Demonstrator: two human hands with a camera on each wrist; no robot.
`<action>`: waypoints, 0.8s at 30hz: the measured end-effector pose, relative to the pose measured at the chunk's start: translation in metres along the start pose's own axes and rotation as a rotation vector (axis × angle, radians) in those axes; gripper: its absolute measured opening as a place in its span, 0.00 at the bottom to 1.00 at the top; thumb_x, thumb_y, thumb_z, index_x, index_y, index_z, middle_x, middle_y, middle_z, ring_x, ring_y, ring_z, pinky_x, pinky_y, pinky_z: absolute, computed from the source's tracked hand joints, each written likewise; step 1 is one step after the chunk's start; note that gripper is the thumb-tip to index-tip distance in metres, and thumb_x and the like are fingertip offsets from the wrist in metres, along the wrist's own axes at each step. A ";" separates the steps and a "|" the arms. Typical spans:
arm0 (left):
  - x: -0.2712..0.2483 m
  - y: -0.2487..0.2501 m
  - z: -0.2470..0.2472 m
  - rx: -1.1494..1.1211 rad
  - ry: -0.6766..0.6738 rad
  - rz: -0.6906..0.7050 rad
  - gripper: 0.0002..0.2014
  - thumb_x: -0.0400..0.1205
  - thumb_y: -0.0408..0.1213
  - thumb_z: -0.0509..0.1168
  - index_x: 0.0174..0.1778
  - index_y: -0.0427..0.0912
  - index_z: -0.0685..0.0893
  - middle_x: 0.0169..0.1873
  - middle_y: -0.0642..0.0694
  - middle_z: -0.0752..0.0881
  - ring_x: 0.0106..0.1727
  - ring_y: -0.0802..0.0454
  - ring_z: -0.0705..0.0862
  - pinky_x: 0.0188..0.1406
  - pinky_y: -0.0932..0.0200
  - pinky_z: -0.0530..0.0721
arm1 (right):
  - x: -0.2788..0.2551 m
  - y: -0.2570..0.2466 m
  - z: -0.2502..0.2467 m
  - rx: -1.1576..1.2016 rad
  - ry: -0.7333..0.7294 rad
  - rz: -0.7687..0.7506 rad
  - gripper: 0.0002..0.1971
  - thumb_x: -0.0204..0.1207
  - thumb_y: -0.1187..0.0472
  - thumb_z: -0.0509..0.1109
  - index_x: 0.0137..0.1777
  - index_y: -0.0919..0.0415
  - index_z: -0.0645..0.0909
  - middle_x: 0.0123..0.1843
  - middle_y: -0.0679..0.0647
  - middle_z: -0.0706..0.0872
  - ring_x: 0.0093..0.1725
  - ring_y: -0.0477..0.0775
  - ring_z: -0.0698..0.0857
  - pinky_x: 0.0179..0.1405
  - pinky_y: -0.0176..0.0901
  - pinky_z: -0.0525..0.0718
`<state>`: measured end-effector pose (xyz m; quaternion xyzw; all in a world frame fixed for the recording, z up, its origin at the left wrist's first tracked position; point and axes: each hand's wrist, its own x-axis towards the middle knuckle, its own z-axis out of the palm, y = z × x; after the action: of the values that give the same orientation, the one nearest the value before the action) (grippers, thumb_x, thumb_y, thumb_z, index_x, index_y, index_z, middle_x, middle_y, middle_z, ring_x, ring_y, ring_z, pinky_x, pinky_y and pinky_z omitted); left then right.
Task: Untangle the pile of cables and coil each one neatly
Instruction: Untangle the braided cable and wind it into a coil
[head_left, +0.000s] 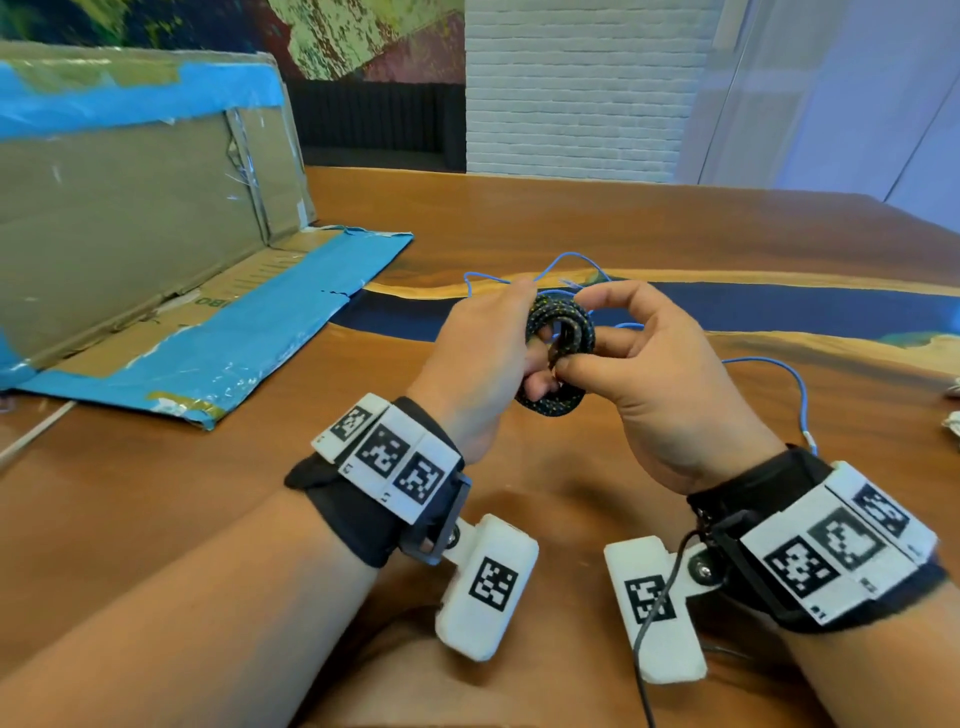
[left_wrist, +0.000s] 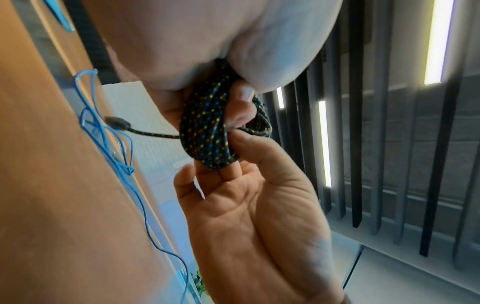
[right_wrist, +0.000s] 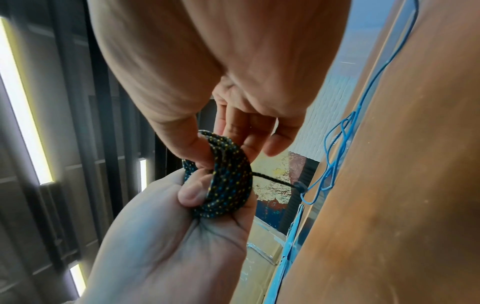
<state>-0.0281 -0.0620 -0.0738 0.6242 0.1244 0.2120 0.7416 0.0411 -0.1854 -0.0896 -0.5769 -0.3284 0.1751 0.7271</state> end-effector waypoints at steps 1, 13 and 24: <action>0.001 -0.001 -0.001 0.041 0.000 0.029 0.21 0.93 0.44 0.55 0.32 0.43 0.71 0.18 0.51 0.69 0.20 0.49 0.65 0.21 0.59 0.69 | 0.000 -0.002 0.000 0.012 -0.032 0.005 0.25 0.73 0.85 0.69 0.64 0.64 0.72 0.39 0.67 0.92 0.36 0.61 0.90 0.46 0.47 0.88; 0.002 -0.012 -0.001 0.270 -0.059 0.093 0.22 0.92 0.47 0.54 0.34 0.41 0.75 0.25 0.37 0.77 0.21 0.48 0.70 0.27 0.56 0.69 | -0.004 -0.010 0.000 -0.122 -0.154 0.075 0.39 0.70 0.80 0.78 0.78 0.57 0.70 0.41 0.68 0.92 0.43 0.62 0.90 0.61 0.54 0.87; 0.002 -0.003 -0.006 0.179 -0.030 0.096 0.23 0.94 0.43 0.51 0.31 0.43 0.68 0.20 0.49 0.61 0.23 0.49 0.60 0.25 0.57 0.63 | -0.001 -0.011 -0.015 -0.376 0.056 0.060 0.20 0.69 0.69 0.84 0.60 0.57 0.85 0.30 0.55 0.91 0.29 0.57 0.87 0.38 0.57 0.92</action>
<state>-0.0289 -0.0564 -0.0774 0.6963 0.1018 0.2258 0.6737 0.0495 -0.1999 -0.0807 -0.7168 -0.3176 0.1163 0.6098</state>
